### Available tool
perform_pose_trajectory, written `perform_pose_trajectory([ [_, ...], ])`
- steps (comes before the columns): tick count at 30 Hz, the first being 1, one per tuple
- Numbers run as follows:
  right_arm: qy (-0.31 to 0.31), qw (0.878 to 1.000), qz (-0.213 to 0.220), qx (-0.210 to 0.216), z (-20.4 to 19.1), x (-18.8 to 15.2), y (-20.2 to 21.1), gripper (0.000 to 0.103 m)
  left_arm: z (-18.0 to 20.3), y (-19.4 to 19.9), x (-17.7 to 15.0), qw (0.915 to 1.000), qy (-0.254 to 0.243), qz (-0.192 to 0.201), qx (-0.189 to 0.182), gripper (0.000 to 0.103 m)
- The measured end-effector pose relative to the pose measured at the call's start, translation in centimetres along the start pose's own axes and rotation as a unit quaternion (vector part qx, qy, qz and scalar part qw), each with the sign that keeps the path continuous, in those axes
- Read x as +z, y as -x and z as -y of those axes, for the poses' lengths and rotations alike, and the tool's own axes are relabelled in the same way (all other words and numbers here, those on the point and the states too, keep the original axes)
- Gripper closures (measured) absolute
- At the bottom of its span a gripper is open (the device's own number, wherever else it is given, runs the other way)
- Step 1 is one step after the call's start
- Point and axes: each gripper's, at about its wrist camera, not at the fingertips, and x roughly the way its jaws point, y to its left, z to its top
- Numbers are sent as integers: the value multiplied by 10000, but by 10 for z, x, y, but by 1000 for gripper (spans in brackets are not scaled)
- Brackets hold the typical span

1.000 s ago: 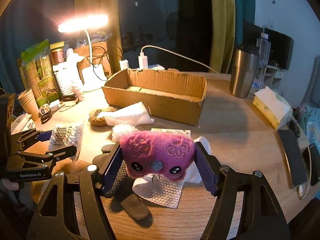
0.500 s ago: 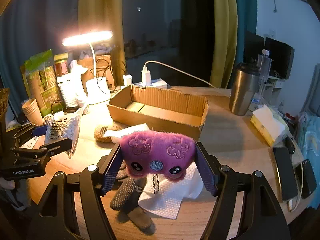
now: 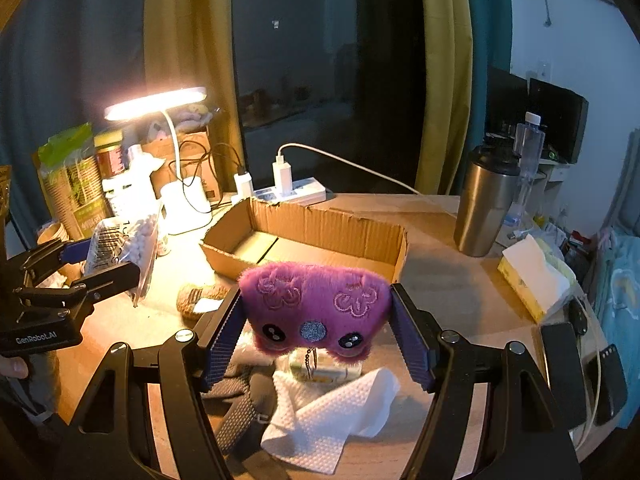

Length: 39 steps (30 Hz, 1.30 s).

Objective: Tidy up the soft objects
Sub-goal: 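Carry the plush toy with the right gripper while the left gripper carries the swab bag into the box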

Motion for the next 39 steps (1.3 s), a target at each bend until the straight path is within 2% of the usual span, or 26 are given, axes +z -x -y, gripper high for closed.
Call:
perform_pose_trajectory([
  [12,-46,10000,41,21,22,21,-23,29,19,-30,36,9998,-122,135,-53,28],
  [25,-71,9999,39,84,42,37,-54,29,30,-70,59,9998,-124,121,-116,28],
  [39,-146,9993,-212,276,59,39,-106,29,42,-132,60,9994,-125,-276,-141,28],
])
